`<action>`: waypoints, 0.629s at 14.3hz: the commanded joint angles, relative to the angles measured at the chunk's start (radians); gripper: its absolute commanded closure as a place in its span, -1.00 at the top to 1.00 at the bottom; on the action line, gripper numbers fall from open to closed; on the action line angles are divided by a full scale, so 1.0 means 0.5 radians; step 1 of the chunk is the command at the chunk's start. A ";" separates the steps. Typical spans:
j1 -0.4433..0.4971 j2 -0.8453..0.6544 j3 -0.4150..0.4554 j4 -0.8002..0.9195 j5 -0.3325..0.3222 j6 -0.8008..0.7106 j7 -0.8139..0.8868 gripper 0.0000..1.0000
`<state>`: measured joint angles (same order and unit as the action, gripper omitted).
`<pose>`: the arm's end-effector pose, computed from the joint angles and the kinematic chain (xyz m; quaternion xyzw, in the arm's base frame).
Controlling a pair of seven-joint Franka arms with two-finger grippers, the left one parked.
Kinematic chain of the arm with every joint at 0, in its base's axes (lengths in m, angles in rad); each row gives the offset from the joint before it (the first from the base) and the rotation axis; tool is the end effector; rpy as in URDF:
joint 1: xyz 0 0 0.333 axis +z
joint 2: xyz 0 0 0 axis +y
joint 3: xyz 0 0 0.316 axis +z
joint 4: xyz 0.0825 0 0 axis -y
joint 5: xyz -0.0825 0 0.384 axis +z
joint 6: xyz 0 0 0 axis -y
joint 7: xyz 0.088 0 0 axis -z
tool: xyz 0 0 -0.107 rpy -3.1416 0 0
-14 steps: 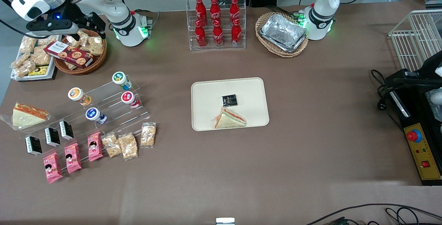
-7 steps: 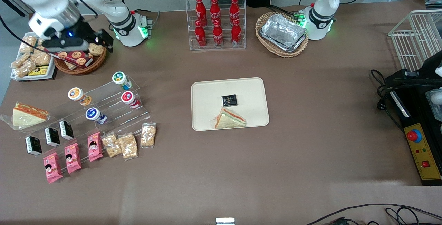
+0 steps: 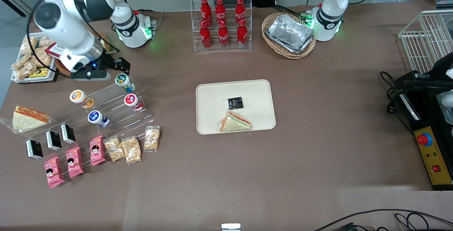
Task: Place green gum on tray
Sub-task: 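Lower the open right gripper onto the green-labelled cup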
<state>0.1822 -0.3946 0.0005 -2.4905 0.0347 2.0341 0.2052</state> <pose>0.4024 0.0763 0.4231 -0.9992 0.0195 0.0332 0.0089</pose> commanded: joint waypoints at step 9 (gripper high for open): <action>-0.048 0.228 -0.004 -0.078 0.023 0.276 0.019 0.97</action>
<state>0.1611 -0.2937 -0.0013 -2.5279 0.0347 2.1459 0.2085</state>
